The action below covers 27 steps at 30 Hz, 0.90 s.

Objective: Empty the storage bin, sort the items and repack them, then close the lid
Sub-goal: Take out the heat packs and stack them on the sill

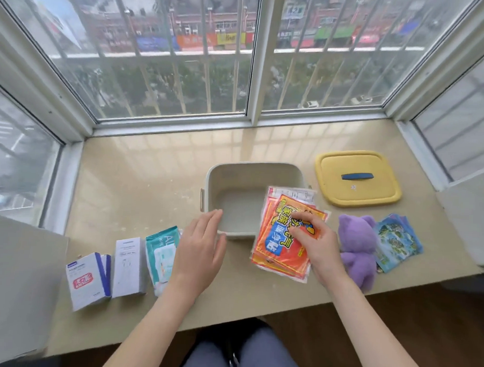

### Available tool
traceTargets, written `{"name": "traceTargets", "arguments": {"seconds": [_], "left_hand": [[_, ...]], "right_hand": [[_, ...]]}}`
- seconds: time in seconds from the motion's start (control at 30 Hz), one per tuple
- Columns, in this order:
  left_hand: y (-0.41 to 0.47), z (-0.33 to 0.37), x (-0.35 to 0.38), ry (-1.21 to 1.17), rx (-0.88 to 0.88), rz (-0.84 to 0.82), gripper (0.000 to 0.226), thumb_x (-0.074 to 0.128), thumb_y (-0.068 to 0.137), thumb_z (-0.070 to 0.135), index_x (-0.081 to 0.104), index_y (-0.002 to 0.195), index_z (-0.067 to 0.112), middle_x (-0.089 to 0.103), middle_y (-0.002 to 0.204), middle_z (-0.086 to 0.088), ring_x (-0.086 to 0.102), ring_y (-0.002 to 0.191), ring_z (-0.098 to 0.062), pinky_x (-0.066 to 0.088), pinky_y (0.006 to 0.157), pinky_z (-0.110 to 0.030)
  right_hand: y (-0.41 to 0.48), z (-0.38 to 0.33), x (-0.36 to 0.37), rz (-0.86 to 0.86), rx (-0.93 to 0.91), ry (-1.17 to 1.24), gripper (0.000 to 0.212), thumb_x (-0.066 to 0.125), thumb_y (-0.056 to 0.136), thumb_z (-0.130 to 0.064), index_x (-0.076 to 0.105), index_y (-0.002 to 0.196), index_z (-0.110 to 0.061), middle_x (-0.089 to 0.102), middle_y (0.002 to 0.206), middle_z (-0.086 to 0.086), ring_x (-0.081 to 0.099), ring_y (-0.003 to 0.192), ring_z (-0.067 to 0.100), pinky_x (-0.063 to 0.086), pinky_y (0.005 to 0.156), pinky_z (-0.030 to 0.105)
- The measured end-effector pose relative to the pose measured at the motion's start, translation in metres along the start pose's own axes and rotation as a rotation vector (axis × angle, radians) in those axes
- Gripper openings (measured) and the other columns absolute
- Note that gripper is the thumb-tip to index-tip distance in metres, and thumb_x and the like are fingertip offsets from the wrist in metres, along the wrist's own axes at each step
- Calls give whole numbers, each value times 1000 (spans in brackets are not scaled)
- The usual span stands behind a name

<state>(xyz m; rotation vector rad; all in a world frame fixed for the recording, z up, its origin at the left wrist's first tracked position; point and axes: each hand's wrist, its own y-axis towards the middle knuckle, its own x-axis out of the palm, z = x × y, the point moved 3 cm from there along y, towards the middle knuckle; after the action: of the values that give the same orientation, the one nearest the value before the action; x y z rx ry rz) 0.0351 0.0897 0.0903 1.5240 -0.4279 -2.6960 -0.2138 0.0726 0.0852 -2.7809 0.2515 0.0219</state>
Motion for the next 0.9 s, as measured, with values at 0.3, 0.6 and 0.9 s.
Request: {"name": "traceTargets", "arguments": {"seconds": [0.3, 0.6, 0.9], "left_hand": [[-102, 9, 63, 62, -99, -241, 54, 42, 93, 33, 45, 143, 12, 49, 144, -10, 45, 133, -30, 36, 109, -47], [-149, 22, 159, 68, -337, -321, 54, 41, 91, 33, 49, 140, 12, 53, 140, -11, 47, 130, -31, 34, 110, -39], [-129, -4, 242, 41, -374, -339, 52, 45, 92, 30, 46, 141, 12, 51, 140, -9, 45, 131, -29, 34, 110, -37]], "right_hand": [[-48, 78, -47, -93, 148, -100, 29, 73, 80, 2, 75, 89, -26, 71, 108, 2, 71, 94, 23, 59, 78, 43], [-3, 180, -62, -204, 354, -227, 17, 70, 86, -5, 70, 99, -16, 68, 106, -2, 71, 83, 6, 55, 58, 23], [65, 253, -39, -241, 240, -324, 29, 62, 86, 5, 70, 100, -19, 65, 113, -4, 64, 101, 4, 53, 71, 14]]}}
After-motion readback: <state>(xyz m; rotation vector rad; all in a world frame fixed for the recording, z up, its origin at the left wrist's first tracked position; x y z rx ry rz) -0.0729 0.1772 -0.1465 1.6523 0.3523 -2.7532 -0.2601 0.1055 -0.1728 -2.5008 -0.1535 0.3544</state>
